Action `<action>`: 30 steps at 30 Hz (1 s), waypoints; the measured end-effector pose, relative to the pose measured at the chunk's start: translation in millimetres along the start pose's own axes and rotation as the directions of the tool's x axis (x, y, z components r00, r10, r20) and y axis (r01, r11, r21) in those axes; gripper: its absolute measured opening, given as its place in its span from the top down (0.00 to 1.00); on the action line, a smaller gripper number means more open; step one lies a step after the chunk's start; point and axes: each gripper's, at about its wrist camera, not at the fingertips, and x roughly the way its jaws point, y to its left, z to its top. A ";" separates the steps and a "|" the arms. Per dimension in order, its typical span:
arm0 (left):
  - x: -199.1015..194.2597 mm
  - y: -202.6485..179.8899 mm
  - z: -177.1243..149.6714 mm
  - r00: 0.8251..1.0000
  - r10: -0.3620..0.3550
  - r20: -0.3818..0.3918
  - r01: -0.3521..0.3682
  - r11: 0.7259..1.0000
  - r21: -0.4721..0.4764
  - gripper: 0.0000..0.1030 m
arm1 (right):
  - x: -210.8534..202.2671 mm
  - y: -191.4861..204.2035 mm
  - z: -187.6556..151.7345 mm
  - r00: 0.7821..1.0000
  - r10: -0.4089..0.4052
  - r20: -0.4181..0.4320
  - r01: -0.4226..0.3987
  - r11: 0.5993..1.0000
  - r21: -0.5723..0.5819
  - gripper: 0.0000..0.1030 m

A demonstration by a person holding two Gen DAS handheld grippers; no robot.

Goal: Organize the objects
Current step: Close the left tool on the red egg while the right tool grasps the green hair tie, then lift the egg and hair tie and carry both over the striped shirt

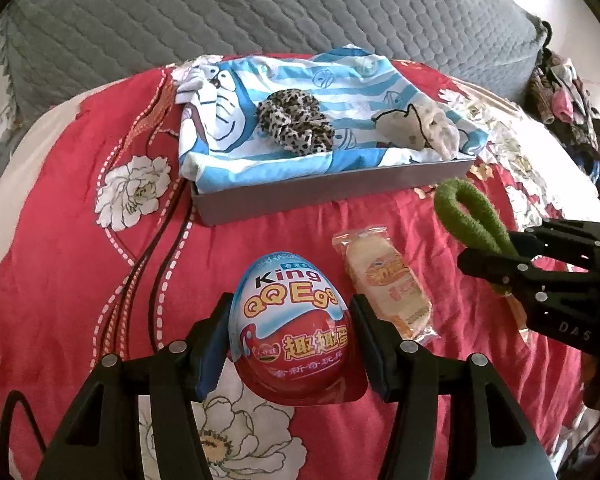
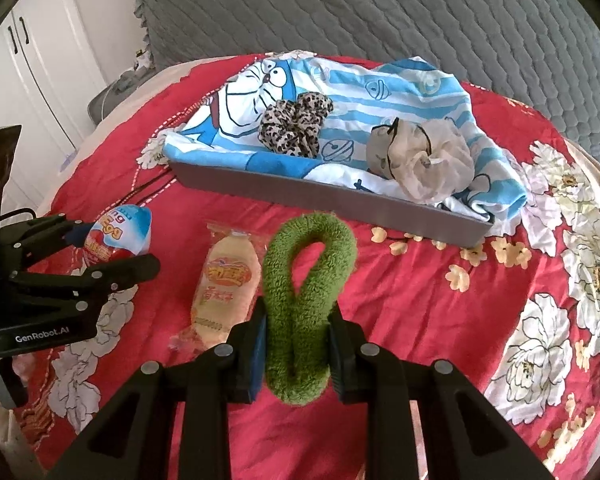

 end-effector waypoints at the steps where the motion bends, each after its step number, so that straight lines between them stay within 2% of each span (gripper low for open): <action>1: -2.0 -0.8 0.8 1.000 -0.001 0.002 0.001 1.000 -0.002 0.42 | -1.9 0.0 0.5 1.000 0.001 0.003 -0.001 1.000 0.003 0.74; 14: -31.7 -18.1 13.2 0.998 -0.015 0.058 0.014 1.000 0.022 0.42 | -36.1 4.2 3.7 0.999 -0.008 0.052 0.008 1.000 0.010 0.74; 30: -52.1 -26.0 16.3 0.996 -0.015 0.089 0.012 0.999 0.035 0.42 | -61.7 18.0 6.0 0.995 -0.017 0.096 0.018 1.000 -0.007 0.74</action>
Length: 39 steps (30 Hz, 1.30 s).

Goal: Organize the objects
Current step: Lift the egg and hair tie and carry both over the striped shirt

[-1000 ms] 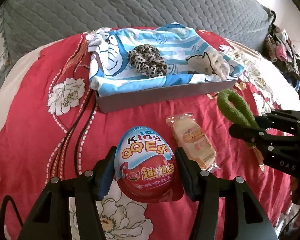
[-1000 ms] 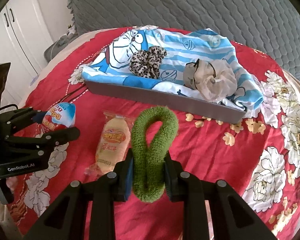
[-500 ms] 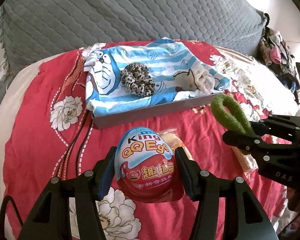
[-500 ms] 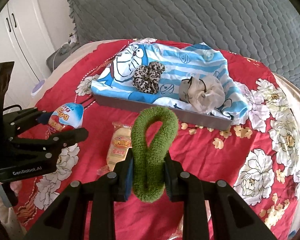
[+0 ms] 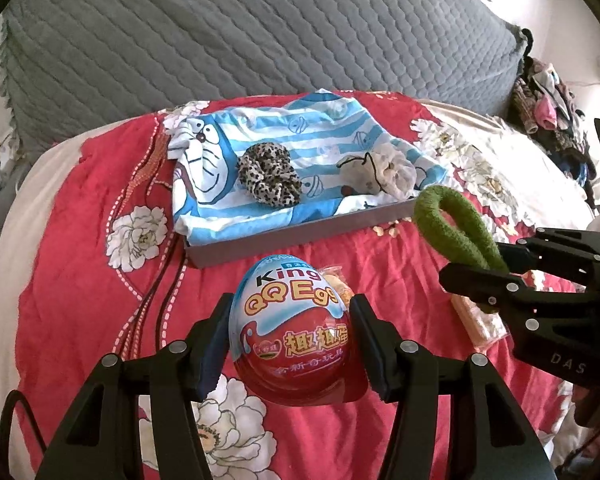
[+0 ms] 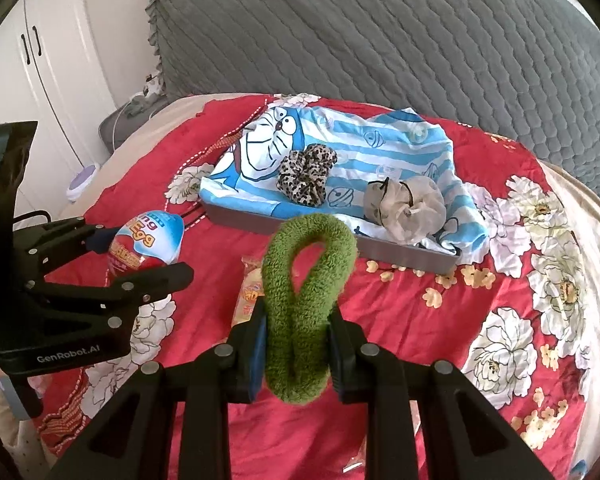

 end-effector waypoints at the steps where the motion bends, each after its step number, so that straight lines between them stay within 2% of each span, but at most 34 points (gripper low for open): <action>1: -1.0 0.2 0.3 1.000 0.000 0.003 0.000 1.000 -0.002 0.42 | -1.1 0.8 0.1 1.000 -0.003 0.001 0.003 1.000 -0.002 0.74; 18: -20.4 -3.3 27.6 0.998 0.018 0.061 -0.017 1.000 -0.018 0.42 | -24.9 -0.1 21.9 0.997 -0.061 0.038 0.061 0.998 -0.007 0.74; 25: -22.6 1.8 38.6 0.997 0.063 0.043 -0.062 0.998 -0.030 0.42 | -39.3 5.3 41.0 0.994 -0.086 0.063 0.088 0.996 -0.028 0.74; 28: -20.9 2.6 44.1 0.995 0.094 0.032 -0.093 0.995 -0.022 0.42 | -43.7 8.4 53.6 0.991 -0.120 0.066 0.124 0.991 -0.056 0.74; 39: -19.8 15.1 77.8 0.990 0.137 0.035 -0.134 0.987 -0.086 0.42 | -55.5 7.2 90.9 0.985 -0.156 0.073 0.162 0.984 -0.074 0.74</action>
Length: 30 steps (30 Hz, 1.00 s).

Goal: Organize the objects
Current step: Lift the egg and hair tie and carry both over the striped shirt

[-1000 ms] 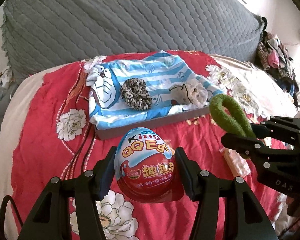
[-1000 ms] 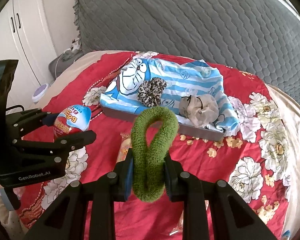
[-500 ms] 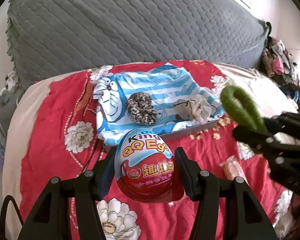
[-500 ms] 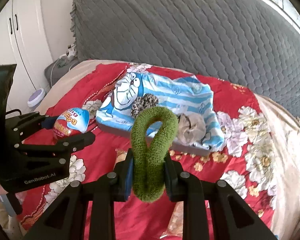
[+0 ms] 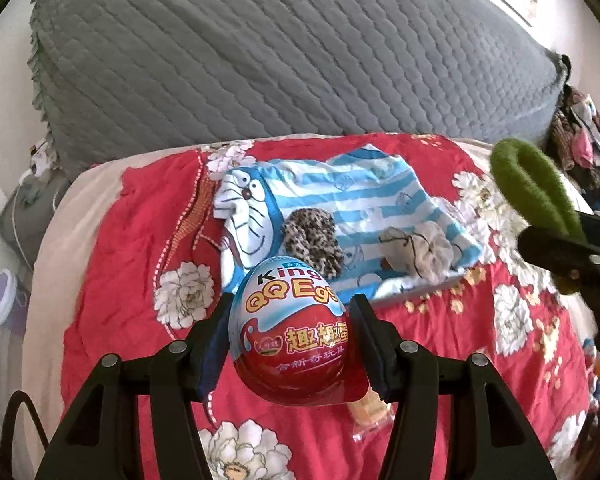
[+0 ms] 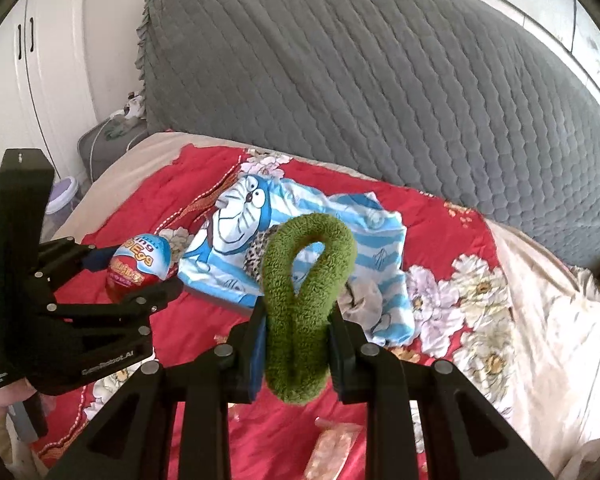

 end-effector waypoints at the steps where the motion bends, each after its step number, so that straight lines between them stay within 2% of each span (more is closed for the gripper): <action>1: 1.5 1.7 3.6 1.000 0.004 0.001 -0.004 1.000 -0.007 0.42 | -1.0 -0.7 5.4 1.000 0.000 -0.002 0.000 1.000 -0.003 0.74; 11: 10.1 2.1 39.5 0.999 0.030 -0.014 -0.030 0.999 -0.025 0.42 | 6.5 -11.4 53.3 0.998 -0.047 -0.051 0.048 0.999 0.013 0.74; 17: 13.7 -0.4 57.1 0.998 0.032 -0.045 -0.033 0.999 -0.024 0.42 | 2.4 -11.6 75.8 0.997 -0.075 -0.015 0.075 0.997 0.032 0.74; 30: 8.5 -3.4 68.4 0.999 0.049 0.006 -0.049 0.999 -0.009 0.42 | 7.9 -33.3 77.6 0.998 -0.040 0.042 0.035 0.993 0.111 0.74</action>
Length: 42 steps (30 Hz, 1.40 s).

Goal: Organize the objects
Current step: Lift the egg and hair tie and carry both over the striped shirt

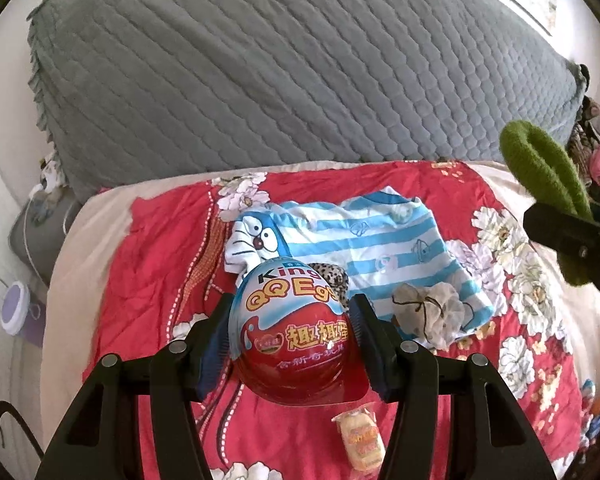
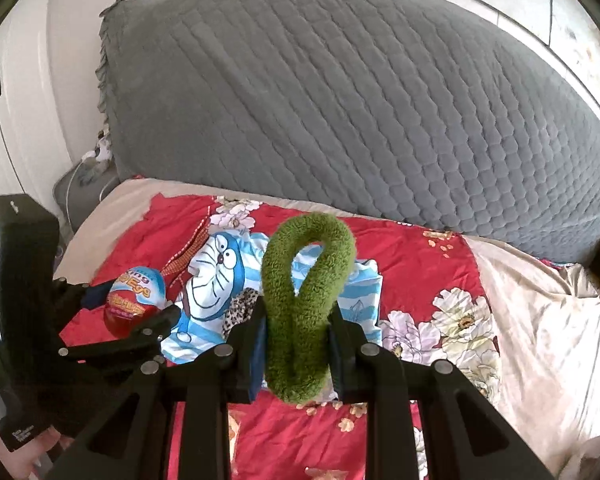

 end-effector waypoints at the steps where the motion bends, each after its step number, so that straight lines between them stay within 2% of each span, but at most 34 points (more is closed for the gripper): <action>1: 1.7 0.2 0.8 1.000 -0.003 0.002 0.003 1.000 0.001 0.42 | 1.2 -1.2 0.7 1.000 0.003 -0.001 -0.003 1.000 0.000 0.74; 16: 26.3 0.6 5.6 1.000 0.003 0.021 -0.003 1.000 -0.013 0.42 | 30.6 3.2 -4.4 1.000 0.023 0.000 -0.023 0.997 -0.068 0.74; 33: 52.7 -1.4 13.9 0.999 -0.011 0.039 0.012 1.000 -0.017 0.42 | 56.2 0.7 7.5 0.999 0.040 0.015 -0.039 0.997 -0.064 0.74; 39: 66.8 10.5 17.2 1.000 -0.010 0.029 0.012 0.998 -0.068 0.42 | 66.3 -2.2 13.7 0.999 0.034 0.025 -0.032 0.997 -0.070 0.74; 42: 71.0 11.4 17.8 0.999 -0.012 0.031 0.014 0.998 -0.063 0.42 | 71.4 -3.6 16.0 0.999 0.039 0.024 -0.038 0.997 -0.060 0.74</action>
